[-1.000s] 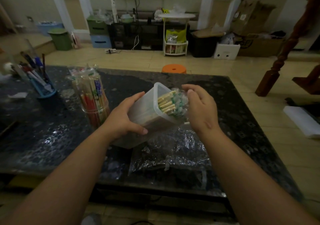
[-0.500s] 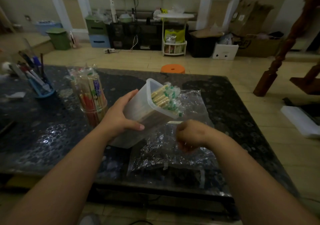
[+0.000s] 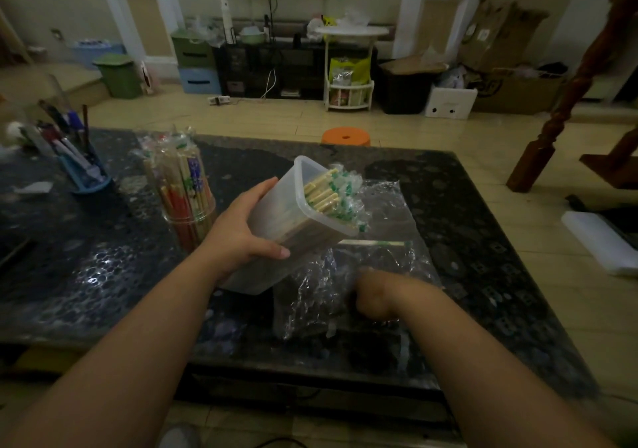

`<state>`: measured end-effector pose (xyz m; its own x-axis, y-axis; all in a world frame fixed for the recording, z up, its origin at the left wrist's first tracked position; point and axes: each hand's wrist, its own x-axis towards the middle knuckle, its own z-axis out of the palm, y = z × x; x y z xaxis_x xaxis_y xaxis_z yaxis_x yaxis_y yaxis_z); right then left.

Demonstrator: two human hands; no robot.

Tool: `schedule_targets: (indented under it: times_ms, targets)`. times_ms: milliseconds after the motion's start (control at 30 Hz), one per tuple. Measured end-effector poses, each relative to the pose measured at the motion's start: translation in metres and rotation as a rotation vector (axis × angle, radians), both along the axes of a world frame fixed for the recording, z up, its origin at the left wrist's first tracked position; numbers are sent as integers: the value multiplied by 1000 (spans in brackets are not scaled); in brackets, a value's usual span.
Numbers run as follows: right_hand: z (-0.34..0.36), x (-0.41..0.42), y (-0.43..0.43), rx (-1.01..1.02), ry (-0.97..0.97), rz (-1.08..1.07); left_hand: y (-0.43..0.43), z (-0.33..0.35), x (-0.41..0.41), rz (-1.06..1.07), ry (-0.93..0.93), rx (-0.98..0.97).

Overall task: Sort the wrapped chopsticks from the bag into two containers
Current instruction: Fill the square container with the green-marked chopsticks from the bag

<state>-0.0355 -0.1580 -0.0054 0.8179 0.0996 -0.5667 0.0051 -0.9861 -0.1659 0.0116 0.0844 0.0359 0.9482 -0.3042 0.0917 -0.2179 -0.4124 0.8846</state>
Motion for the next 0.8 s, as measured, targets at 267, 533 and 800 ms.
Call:
schedule_targets:
  times_ms: [267, 533, 800]
  targets:
    - [-59, -17, 0, 17, -384, -301, 1, -3, 2, 3, 13, -15]
    - [-64, -6, -2, 56, -469, -125, 1, -2, 5, 34, 28, -26]
    - [-52, 6, 1, 48, -498, -232, 0, -1, 5, 33, 36, -25]
